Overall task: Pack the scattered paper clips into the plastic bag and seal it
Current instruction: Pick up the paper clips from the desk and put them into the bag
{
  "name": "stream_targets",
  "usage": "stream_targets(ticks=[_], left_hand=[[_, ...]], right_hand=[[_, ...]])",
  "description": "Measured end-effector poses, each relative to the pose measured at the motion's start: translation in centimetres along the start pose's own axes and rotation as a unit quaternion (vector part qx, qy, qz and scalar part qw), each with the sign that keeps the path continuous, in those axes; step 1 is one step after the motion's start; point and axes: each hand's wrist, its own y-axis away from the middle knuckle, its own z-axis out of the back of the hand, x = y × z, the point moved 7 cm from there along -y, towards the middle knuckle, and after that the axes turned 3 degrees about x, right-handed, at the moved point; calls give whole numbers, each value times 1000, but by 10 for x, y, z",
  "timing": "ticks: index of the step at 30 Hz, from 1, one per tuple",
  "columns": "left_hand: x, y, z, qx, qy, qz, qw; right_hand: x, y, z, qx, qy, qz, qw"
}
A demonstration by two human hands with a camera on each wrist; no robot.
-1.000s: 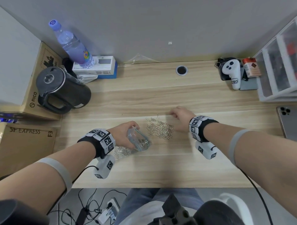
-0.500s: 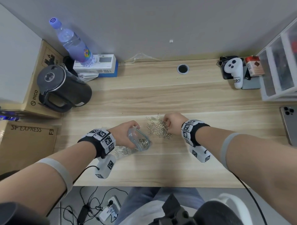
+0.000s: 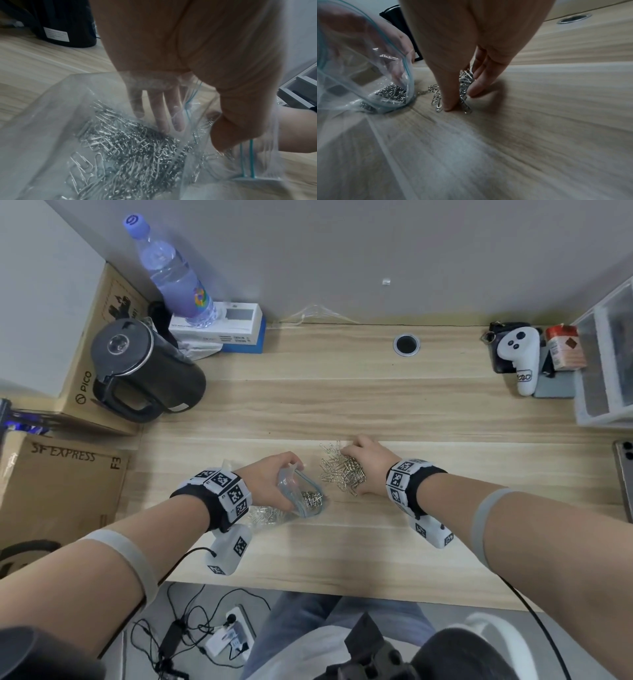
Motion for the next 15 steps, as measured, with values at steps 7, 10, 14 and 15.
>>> stream_targets(ticks=[7,10,14,15], left_hand=[[1,1,-2,1,24,-3,1000],[2,0,-2,2,32,-1,999],[3,-1,-2,3,28,0,1000],[3,-1,-2,3,27,1,1000]], right_hand=[[4,-4,0,-19,-35,0,999],[10,-4,-2,-25,-16,5,1000],[17,-4,-6,-28,19,20,999],[18,-4,-6,-30,23,24,999]])
